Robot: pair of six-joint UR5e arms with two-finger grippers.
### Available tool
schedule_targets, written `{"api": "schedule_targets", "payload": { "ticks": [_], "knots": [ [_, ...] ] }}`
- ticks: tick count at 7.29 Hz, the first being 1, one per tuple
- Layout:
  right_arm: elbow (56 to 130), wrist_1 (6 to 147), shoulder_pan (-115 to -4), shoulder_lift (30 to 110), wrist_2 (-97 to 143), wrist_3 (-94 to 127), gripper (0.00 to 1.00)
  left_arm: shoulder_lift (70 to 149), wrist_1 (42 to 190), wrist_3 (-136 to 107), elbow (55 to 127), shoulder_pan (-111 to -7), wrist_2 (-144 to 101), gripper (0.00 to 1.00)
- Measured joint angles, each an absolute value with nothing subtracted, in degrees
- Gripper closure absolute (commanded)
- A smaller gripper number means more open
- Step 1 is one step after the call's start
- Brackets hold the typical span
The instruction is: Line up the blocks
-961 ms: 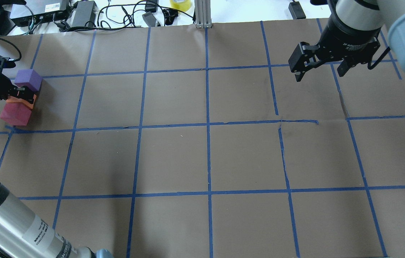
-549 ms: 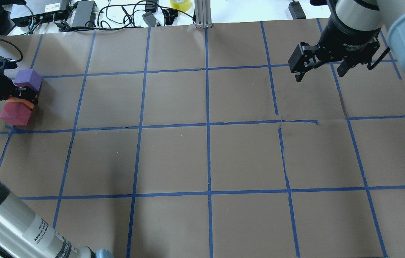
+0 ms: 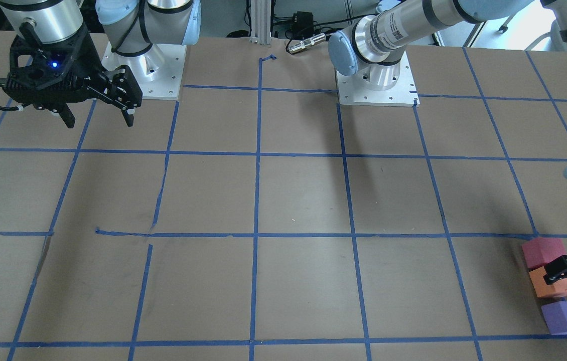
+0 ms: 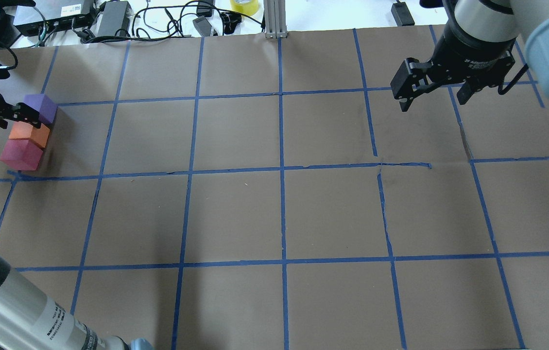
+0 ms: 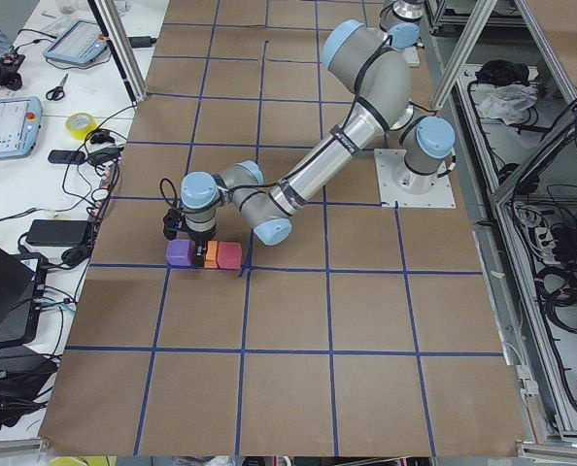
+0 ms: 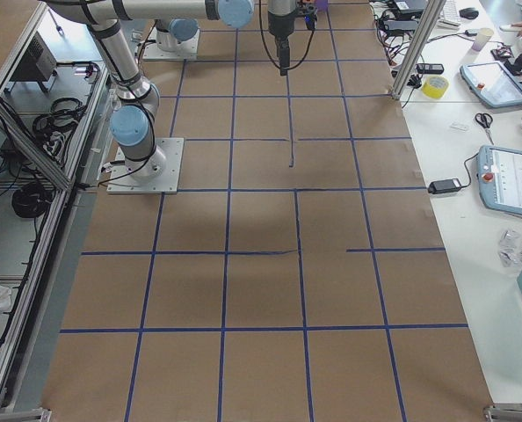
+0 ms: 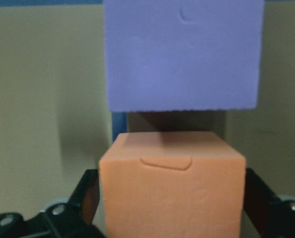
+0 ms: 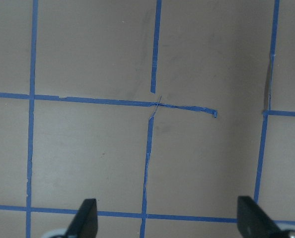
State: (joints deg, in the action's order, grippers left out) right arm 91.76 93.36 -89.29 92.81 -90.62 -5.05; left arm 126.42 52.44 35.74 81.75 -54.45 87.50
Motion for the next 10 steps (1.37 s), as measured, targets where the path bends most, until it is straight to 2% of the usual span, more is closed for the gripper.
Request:
{"api": "schedule_targets", "payload": {
  "ticks": [4,8,10],
  "knots": [
    [91.8,93.5,-89.1,92.8,-90.6,-4.9,0.0,110.0,72.1,35.8,82.9,-54.5,88.1,0.0],
    [91.8,93.3,-89.2,92.9,-90.6,-5.0,0.0,91.7,84.3,32.4,92.1,-54.8,88.5,0.0],
    [91.8,93.4,-89.2,92.8,-90.4,-5.2,0.0,87.9,85.4,25.9,94.9,-55.3,88.4,0.0]
  ]
}}
